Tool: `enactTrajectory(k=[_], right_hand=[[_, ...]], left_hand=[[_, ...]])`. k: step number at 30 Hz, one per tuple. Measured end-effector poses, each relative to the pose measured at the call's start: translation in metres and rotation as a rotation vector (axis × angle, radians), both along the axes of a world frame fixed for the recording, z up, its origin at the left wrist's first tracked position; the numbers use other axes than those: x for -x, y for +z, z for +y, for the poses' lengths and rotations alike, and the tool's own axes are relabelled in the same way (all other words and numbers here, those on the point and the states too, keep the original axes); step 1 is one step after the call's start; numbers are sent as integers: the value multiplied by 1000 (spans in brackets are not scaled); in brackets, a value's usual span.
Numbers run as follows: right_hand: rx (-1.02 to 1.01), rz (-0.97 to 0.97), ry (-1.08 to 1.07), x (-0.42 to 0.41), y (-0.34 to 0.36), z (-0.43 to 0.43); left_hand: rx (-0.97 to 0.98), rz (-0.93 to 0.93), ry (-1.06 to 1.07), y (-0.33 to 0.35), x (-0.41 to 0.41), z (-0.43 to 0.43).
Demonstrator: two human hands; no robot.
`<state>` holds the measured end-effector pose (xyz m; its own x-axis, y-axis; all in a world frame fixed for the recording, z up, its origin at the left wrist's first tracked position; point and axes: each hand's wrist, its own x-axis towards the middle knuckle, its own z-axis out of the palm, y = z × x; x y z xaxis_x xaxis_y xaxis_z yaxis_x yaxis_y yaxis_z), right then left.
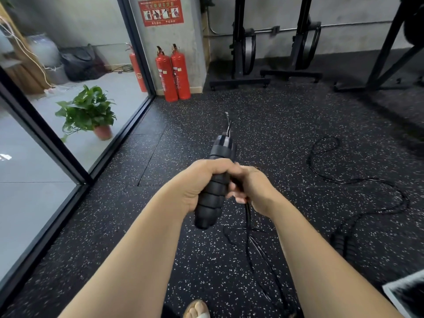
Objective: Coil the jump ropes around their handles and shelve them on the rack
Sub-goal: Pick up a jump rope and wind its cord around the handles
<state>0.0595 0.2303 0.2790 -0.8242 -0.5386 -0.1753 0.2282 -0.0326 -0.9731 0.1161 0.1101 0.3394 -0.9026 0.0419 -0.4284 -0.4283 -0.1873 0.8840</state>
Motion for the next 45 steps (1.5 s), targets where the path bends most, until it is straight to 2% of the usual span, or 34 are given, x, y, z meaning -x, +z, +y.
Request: enactTrajectory(k=[5,9,12,15,18,23,25,28,30,33,35,38,42,43,45], right_hand=[[-72,28,24,0,0,4],[-290,31,-145,5,-12,12],[-455,135,-200,10,-22,17],[-506,275,-236,10,-24,15],[-470,380,-303,9,-18,9],[-444,498,-287,9,-13,-7],[-379,466,-225,8,-11,-10],[-336,432,-86,8,-8,-7],[-499,524,-6,6,-8,-4],[-847,773,2,7,-8,-1],[-904,854,0,7,-6,-1],[-872,853,-13,6,-7,-5],[-862,919,-32,2,-3,-12],[-816,913,-35,1,0,-10],[-591,799,-121,2,10,0]], left_hand=[[-125,68,172,-2,8,-3],[-192,74,419,-1,10,-22],[-266,60,606,-5,10,-43],[-316,63,676,-8,9,-52],[-313,77,606,-7,7,-47],[-201,1,164,-8,6,-1],[-178,16,195,-11,12,5],[-284,16,358,-13,19,-6],[-306,23,405,-11,18,-14],[-311,35,460,-7,15,-23],[-326,45,493,-6,13,-28],[-332,68,460,-7,10,-29],[-244,47,273,-11,10,-9],[-216,50,274,-11,11,-7],[-231,50,316,-10,11,-11]])
